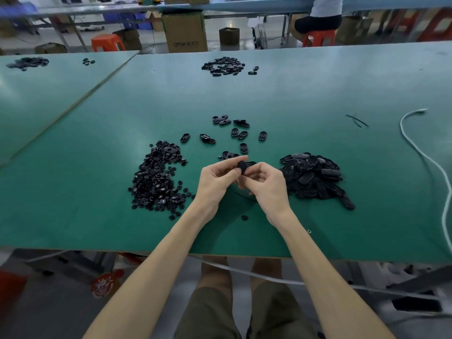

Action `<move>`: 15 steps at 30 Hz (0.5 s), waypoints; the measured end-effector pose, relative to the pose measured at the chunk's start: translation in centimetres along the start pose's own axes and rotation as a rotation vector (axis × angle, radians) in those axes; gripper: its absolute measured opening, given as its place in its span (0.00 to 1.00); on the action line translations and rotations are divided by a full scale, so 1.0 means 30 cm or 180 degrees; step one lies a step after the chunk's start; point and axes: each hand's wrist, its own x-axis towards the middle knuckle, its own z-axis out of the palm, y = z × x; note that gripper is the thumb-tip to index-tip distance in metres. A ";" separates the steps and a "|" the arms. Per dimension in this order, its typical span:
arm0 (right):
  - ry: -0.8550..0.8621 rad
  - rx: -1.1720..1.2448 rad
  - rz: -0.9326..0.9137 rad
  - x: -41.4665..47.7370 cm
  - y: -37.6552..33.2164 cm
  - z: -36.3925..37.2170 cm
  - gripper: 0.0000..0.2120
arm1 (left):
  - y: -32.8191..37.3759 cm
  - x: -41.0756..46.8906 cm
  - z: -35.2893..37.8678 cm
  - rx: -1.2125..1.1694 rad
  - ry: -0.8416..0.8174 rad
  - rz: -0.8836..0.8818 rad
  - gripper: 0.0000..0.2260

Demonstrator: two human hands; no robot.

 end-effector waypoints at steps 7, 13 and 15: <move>0.0025 -0.0101 0.0021 0.002 0.002 0.000 0.07 | 0.003 -0.004 0.010 0.0115 0.0002 0.0038 0.13; 0.0032 -0.0164 0.0024 0.001 0.002 0.000 0.08 | -0.001 -0.005 0.011 0.0164 0.0017 0.0049 0.13; 0.0041 -0.0190 0.0031 0.000 0.001 0.000 0.09 | -0.001 -0.006 0.012 0.0168 -0.0009 0.0059 0.13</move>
